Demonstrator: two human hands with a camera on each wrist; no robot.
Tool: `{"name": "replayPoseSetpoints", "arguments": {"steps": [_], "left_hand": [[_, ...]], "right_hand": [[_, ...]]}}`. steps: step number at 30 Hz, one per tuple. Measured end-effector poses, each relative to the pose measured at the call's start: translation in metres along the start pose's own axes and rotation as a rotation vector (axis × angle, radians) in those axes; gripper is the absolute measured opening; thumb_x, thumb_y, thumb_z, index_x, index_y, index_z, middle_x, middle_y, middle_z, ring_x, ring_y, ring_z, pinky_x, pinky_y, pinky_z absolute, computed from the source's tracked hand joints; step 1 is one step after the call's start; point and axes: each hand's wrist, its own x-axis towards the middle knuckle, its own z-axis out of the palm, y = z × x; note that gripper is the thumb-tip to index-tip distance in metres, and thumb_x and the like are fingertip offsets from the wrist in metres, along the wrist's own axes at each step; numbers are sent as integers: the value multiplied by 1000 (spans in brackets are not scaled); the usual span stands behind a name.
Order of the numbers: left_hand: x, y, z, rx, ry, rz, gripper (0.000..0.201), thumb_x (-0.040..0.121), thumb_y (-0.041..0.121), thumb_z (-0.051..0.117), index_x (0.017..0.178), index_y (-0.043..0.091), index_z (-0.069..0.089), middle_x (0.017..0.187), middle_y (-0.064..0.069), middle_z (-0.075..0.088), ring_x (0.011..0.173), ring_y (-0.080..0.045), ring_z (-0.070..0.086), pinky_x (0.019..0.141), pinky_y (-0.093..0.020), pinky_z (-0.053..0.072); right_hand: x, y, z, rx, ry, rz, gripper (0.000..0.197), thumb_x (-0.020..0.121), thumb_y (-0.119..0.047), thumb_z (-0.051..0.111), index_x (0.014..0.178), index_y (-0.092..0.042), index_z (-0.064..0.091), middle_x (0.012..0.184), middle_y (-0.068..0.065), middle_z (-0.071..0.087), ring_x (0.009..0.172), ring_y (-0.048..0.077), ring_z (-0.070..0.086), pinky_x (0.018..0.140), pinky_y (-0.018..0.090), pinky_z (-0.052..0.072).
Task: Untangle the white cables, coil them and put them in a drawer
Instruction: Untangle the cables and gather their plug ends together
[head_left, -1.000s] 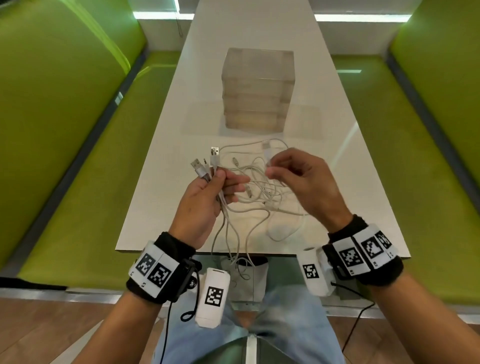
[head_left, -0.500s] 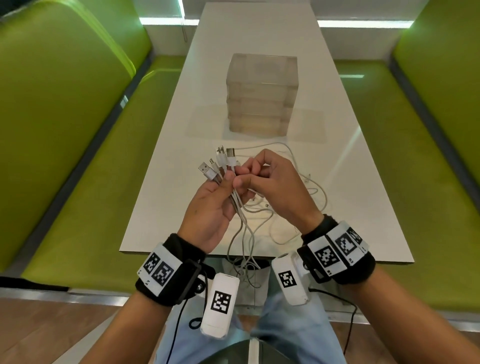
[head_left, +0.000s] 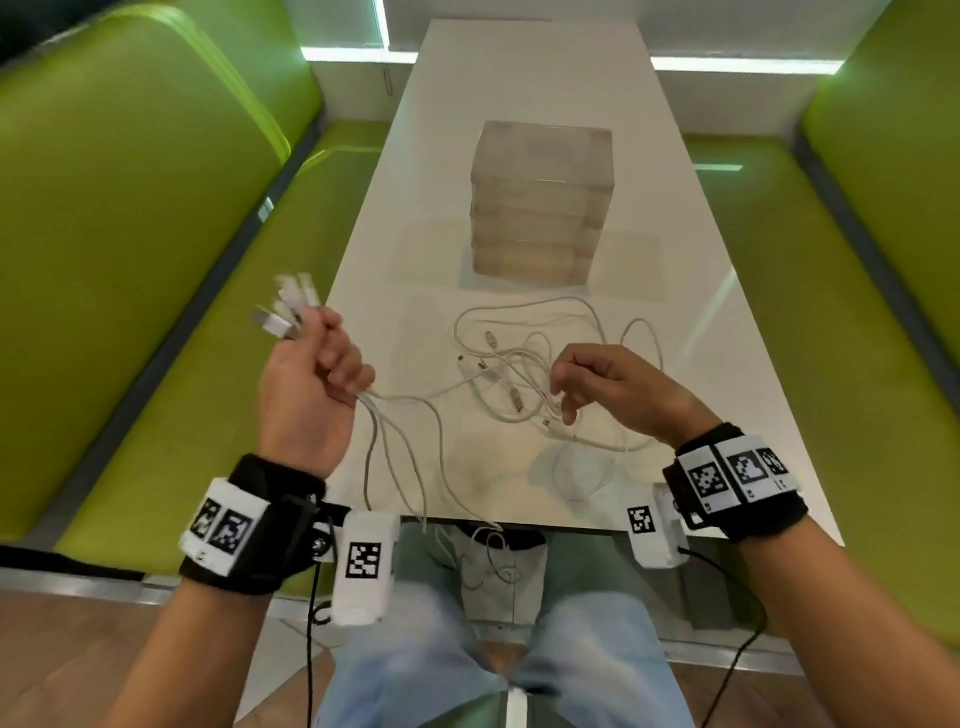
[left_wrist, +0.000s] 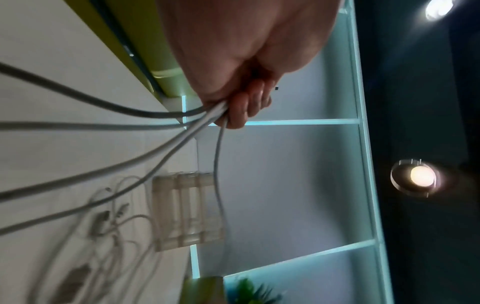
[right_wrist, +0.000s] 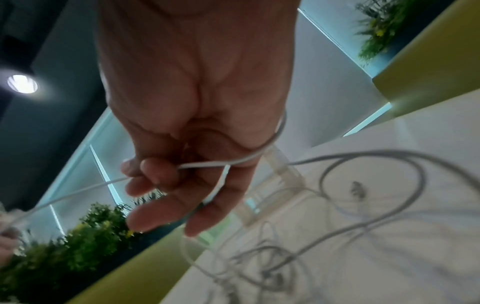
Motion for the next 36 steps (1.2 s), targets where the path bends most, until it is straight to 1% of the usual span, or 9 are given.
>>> {"name": "replayPoseSetpoints", "arguments": {"steps": [4,8,11,14,18,21,24,30,36], "left_hand": [[-21,-33,24,314,-132,-100,28,92,41,49,90,14,60,54,9,28,47,-7,24,47,-20,25],[-39,-56,44,389,-293,-87,30,76,49,63,88,22,70,55,7,29,52,-11,22,49,-26,23],[-38,-56,51,290,-228,-86,36,84,37,62,95,4,69,53,1,29,50,-13,20,48,-27,19],[-36,-54,52,303,-192,-60,49,88,37,60,95,-12,60,47,5,34,49,-12,25,46,-23,23],[-39,-55,49,287,-294,-42,45,75,47,73,101,11,65,57,6,43,49,-8,28,47,-20,27],[-38,-53,48,317,-166,2,29,82,38,69,81,9,66,63,-11,45,48,-12,28,44,-20,29],[-28,-45,42,231,-42,-20,32,81,45,57,67,16,65,53,-2,43,43,-9,29,42,-20,26],[-30,-46,45,249,-235,-110,30,77,38,62,84,9,62,50,6,46,41,-6,34,40,-17,27],[-38,-47,51,222,-227,-111,26,84,33,52,82,12,66,43,2,50,41,-8,46,40,-16,31]], "right_hand": [[1,-32,21,120,67,-111,24,98,-17,48,83,-1,58,54,-9,48,50,16,51,57,26,45],[2,-48,44,78,153,-166,24,97,-19,51,80,-7,62,56,-15,59,46,1,50,54,18,41],[2,-46,54,77,193,-129,26,96,-21,52,80,-6,66,72,-4,68,45,0,50,49,15,38],[-1,-45,59,99,219,-101,36,96,-26,51,76,2,62,54,0,53,41,6,43,45,21,37],[0,-51,60,114,299,-118,28,94,-27,54,74,-11,64,49,-10,48,43,7,42,47,24,39],[-2,-55,58,146,212,-136,26,96,-28,53,78,-14,67,54,-8,53,46,10,46,51,31,43],[-6,-53,50,160,54,-105,25,98,-19,49,84,-8,67,60,-1,53,50,12,47,56,28,44],[-5,-54,47,107,32,-158,23,97,-11,48,82,-8,65,56,-3,48,50,6,44,53,18,39],[-3,-50,52,70,-28,-106,27,97,-18,49,80,-2,63,56,-2,50,52,8,48,56,26,42]]}}
